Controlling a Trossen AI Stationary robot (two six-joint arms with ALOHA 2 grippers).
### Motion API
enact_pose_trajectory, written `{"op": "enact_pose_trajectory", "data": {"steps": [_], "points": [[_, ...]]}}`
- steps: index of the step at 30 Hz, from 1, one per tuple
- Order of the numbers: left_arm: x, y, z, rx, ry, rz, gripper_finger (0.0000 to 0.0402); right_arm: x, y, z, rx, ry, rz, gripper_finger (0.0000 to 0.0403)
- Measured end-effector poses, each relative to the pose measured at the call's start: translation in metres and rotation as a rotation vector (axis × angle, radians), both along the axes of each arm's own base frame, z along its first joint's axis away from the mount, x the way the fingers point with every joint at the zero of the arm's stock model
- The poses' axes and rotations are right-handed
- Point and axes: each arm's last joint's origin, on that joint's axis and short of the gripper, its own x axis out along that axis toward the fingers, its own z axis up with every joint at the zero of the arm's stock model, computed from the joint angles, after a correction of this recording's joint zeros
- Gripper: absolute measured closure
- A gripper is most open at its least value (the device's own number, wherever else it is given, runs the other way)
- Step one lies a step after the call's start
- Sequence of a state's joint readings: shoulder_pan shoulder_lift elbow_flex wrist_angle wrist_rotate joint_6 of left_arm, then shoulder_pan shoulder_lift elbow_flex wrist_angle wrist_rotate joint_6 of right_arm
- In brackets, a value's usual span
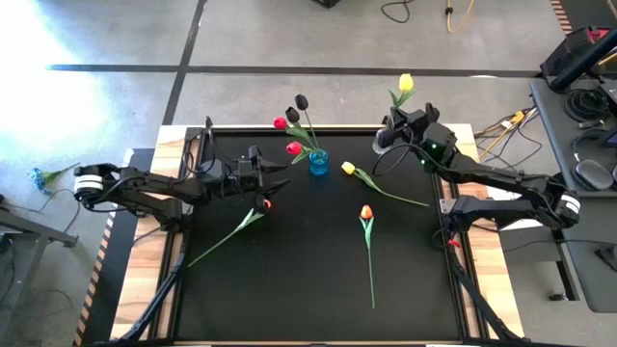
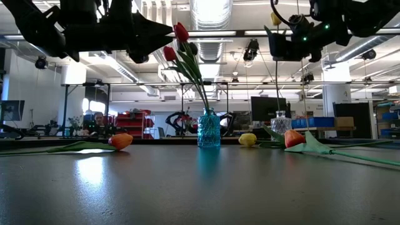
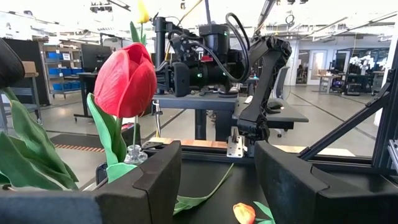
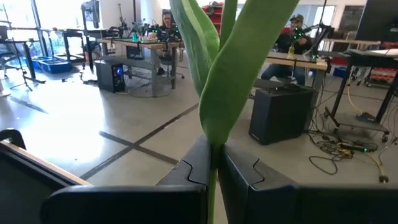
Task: Sort flowers into vase by color
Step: Put the left yellow flower into the transparent vase, then put the right orange flower into the transparent vase
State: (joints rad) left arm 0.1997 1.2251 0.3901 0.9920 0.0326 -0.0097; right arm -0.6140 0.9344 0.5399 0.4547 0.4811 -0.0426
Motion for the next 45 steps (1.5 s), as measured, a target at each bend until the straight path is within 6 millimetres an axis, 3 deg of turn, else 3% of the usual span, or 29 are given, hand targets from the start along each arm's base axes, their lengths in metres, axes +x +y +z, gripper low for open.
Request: {"op": "enact_pose_trajectory", "data": {"steps": [17, 23, 31, 40, 45], "points": [[0.001, 0.000, -0.006, -0.020, 0.061, -0.001, 0.0214, 0.007, -0.008, -0.035, 0.082, 0.114, -0.071, 0.0390], [0.001, 0.000, -0.007, -0.026, 0.073, -0.002, 0.0214, 0.010, -0.010, -0.041, 0.102, 0.131, -0.075, 0.0347], [0.001, 0.000, -0.008, -0.026, 0.077, -0.002, 0.0214, 0.012, -0.012, -0.029, 0.081, 0.158, -0.072, 0.0273], [0.001, 0.000, -0.010, -0.030, 0.095, -0.001, 0.0214, 0.012, -0.013, -0.020, 0.140, 0.205, -0.132, 0.0235], [0.000, 0.000, -0.013, -0.011, 0.114, 0.000, 0.0214, 0.015, 0.001, -0.007, 0.228, 0.301, -0.071, 0.0225]]}}
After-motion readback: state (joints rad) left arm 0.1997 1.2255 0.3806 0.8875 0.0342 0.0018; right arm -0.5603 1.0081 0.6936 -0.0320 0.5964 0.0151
